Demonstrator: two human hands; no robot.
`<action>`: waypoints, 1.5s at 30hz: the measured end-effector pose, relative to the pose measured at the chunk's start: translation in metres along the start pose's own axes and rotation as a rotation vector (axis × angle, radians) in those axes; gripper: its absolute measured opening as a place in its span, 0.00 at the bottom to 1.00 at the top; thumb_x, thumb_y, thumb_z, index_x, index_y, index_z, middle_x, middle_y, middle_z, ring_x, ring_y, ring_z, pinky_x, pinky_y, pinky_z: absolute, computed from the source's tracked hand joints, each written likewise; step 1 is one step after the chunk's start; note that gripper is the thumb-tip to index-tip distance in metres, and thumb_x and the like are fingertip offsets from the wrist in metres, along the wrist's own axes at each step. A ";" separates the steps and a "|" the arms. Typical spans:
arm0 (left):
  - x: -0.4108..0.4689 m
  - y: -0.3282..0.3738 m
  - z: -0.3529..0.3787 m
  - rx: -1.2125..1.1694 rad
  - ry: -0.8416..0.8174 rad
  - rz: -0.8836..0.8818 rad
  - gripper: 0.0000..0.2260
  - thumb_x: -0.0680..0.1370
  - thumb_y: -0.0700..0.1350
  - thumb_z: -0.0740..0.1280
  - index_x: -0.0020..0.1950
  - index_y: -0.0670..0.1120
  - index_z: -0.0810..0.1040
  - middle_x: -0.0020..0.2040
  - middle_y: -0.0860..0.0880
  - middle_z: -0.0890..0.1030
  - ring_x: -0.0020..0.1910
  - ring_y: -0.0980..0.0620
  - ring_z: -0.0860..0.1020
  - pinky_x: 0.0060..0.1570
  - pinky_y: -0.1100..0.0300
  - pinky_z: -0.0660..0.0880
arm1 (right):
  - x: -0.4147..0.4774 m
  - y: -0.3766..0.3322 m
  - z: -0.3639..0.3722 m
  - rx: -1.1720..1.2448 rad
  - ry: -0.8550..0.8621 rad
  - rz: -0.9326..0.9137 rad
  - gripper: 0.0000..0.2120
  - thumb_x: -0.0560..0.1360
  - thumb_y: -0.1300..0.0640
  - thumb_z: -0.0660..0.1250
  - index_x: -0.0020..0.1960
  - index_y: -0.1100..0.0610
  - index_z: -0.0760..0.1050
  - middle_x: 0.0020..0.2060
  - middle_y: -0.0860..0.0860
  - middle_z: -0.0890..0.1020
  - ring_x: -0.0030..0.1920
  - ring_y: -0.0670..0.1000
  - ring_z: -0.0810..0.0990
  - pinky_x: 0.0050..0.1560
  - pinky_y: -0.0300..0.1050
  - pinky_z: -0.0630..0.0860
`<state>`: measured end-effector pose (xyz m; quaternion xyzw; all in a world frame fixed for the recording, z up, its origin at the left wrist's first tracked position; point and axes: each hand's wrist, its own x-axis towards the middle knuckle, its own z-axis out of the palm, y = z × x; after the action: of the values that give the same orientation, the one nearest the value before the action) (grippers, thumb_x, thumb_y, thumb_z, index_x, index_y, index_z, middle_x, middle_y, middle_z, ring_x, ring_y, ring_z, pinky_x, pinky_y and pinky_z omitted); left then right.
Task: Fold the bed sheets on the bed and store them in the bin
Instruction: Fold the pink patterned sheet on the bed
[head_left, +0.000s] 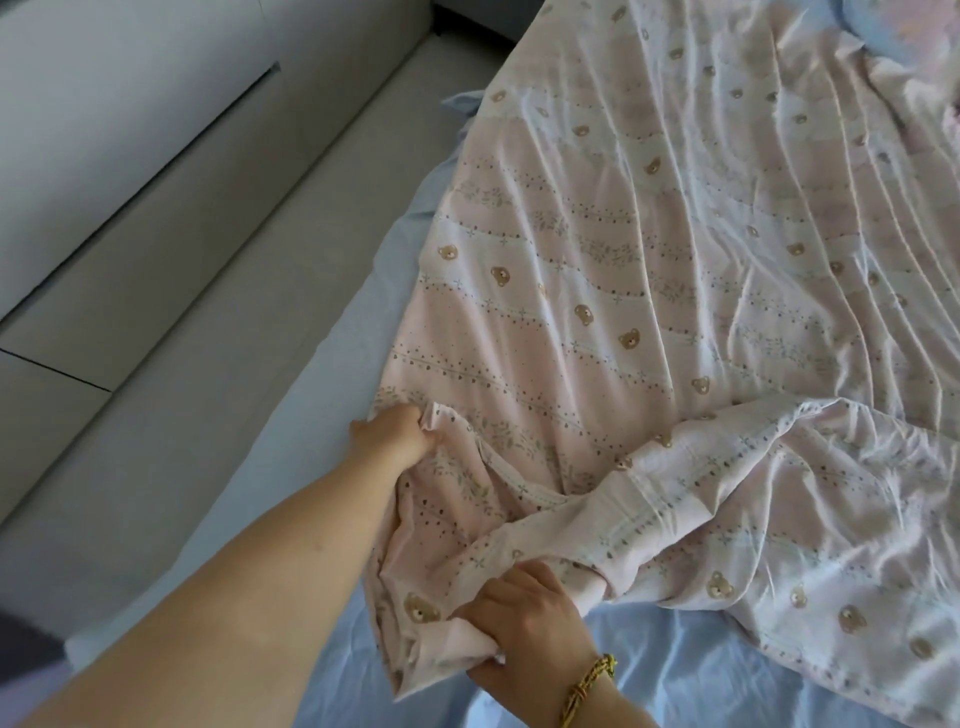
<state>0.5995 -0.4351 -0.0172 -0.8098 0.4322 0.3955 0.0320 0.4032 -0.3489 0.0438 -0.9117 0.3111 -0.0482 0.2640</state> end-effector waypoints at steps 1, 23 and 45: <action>-0.001 -0.002 -0.001 -0.018 0.016 0.010 0.19 0.79 0.56 0.59 0.63 0.45 0.71 0.62 0.47 0.74 0.63 0.46 0.71 0.59 0.54 0.63 | 0.000 0.000 -0.001 0.000 -0.008 -0.001 0.11 0.58 0.47 0.57 0.31 0.44 0.79 0.25 0.40 0.75 0.28 0.42 0.75 0.40 0.33 0.66; -0.034 -0.069 -0.045 0.005 -0.292 0.376 0.23 0.77 0.48 0.45 0.68 0.56 0.68 0.71 0.56 0.66 0.72 0.54 0.58 0.68 0.65 0.43 | 0.081 0.002 -0.142 0.329 -0.147 0.228 0.08 0.62 0.43 0.67 0.25 0.40 0.72 0.23 0.33 0.74 0.30 0.35 0.75 0.30 0.26 0.67; 0.032 -0.101 -0.038 -0.342 0.415 -0.246 0.12 0.80 0.48 0.59 0.44 0.39 0.70 0.51 0.34 0.78 0.52 0.36 0.75 0.45 0.53 0.66 | 0.202 0.144 -0.078 -0.419 -0.308 0.724 0.27 0.79 0.55 0.55 0.75 0.50 0.48 0.75 0.50 0.51 0.75 0.52 0.49 0.74 0.51 0.45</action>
<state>0.7057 -0.4087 -0.0415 -0.9132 0.2554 0.2817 -0.1462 0.4672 -0.6001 0.0211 -0.7744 0.5703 0.2476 0.1169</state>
